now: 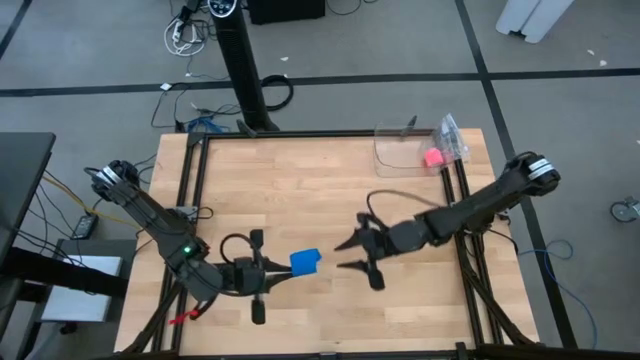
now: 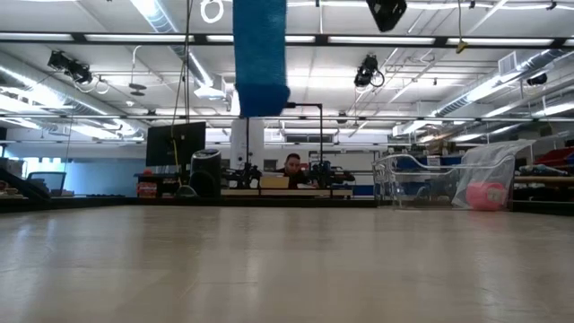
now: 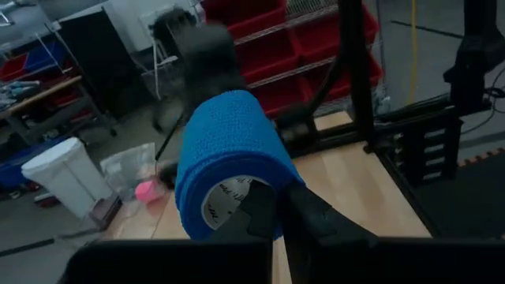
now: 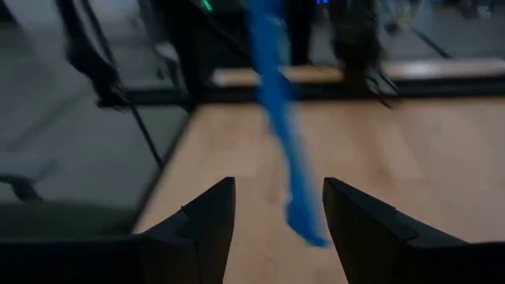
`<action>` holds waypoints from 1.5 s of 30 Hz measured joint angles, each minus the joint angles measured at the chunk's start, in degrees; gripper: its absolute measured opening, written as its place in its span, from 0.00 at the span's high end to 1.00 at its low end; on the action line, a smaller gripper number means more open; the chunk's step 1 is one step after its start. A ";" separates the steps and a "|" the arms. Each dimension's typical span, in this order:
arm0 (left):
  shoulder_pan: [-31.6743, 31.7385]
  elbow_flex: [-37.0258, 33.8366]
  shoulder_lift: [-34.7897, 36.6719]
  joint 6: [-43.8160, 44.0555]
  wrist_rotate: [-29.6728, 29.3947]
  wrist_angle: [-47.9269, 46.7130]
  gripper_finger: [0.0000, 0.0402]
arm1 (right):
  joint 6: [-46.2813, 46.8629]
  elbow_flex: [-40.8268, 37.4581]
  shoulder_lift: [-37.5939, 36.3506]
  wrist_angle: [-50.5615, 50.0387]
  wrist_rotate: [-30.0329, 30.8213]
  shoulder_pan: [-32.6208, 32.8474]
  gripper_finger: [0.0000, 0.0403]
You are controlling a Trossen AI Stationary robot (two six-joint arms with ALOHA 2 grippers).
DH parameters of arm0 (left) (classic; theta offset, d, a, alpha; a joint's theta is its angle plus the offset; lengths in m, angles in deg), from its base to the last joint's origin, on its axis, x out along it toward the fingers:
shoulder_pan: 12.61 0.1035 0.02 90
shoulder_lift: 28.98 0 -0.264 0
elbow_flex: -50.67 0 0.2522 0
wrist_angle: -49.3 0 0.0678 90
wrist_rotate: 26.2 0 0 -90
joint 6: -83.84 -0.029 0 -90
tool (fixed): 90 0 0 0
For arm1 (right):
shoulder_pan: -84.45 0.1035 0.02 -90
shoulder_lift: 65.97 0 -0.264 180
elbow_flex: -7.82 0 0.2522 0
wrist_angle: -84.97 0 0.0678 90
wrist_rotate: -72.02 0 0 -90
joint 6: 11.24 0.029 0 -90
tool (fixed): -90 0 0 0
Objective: Roll bandage
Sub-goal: Roll the blue bandage
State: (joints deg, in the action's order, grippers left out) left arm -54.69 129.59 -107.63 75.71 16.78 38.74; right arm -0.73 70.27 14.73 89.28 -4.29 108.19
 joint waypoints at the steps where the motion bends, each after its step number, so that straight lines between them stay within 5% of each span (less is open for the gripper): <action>1: 0.02 0.64 -0.01 -0.49 0.17 -0.43 0.96 | -0.62 -2.26 1.47 5.56 0.14 0.51 0.52; 6: 0.02 4.34 0.00 -2.18 0.82 -1.72 0.96 | -4.82 -6.97 9.34 23.45 2.76 1.47 0.49; 18: 0.02 8.93 -0.02 -3.01 1.24 -6.15 0.96 | -4.62 -6.58 12.53 26.82 -0.54 -0.49 0.38; 31: 0.02 10.78 -0.04 -5.18 1.22 -6.41 0.96 | -1.60 -6.55 12.99 28.77 -8.63 -3.44 0.39; 41: 0.13 11.22 -0.07 -6.68 0.66 -5.80 0.96 | 0.32 -6.53 13.03 30.02 -11.18 -3.23 0.70; 45: 0.13 11.22 -0.07 -7.96 -1.14 -5.75 0.96 | 0.35 -6.53 13.03 29.92 -10.58 -3.12 0.75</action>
State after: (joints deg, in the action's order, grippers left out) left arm -54.56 140.81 -107.70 67.75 15.65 32.99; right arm -0.39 63.73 27.76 119.21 -14.87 105.07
